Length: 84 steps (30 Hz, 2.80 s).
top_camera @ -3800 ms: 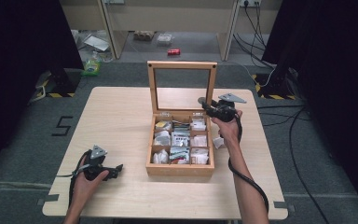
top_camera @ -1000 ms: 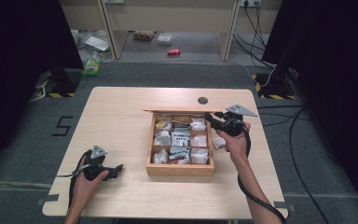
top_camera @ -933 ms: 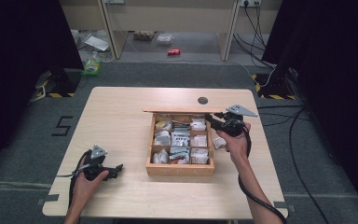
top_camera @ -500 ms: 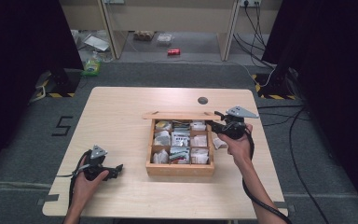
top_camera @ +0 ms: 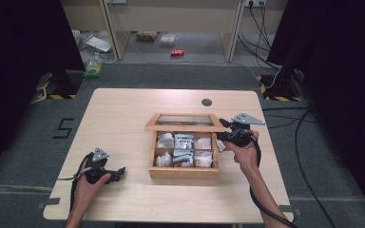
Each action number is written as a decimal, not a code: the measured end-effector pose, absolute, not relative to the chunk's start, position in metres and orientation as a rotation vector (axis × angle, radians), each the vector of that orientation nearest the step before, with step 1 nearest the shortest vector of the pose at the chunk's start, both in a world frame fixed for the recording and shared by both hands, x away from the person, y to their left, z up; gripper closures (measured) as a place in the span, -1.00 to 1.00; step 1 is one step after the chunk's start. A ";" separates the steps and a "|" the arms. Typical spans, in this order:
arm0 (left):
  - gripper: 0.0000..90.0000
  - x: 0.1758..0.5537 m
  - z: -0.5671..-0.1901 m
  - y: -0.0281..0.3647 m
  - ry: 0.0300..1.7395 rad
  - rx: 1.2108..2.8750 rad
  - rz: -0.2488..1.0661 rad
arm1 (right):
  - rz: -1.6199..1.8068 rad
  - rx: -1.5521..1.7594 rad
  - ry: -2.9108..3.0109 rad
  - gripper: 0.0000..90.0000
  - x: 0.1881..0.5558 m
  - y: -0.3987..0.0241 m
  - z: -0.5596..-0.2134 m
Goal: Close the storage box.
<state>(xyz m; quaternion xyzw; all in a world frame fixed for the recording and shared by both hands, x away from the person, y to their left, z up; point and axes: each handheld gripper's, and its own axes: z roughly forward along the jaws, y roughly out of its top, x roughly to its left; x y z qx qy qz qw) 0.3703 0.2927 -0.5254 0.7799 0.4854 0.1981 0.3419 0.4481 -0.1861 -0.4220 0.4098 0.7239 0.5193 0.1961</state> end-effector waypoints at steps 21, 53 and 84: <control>-1.00 0.370 -0.525 0.293 1.262 2.028 0.515 | 1.417 1.165 2.063 0.07 0.434 -0.191 -0.431; -1.00 0.370 -0.525 0.293 1.259 2.031 0.519 | 1.400 1.186 2.111 0.00 0.434 -0.199 -0.445; -1.00 0.370 -0.525 0.293 1.261 2.029 0.517 | 1.419 1.230 2.069 0.06 0.438 -0.218 -0.460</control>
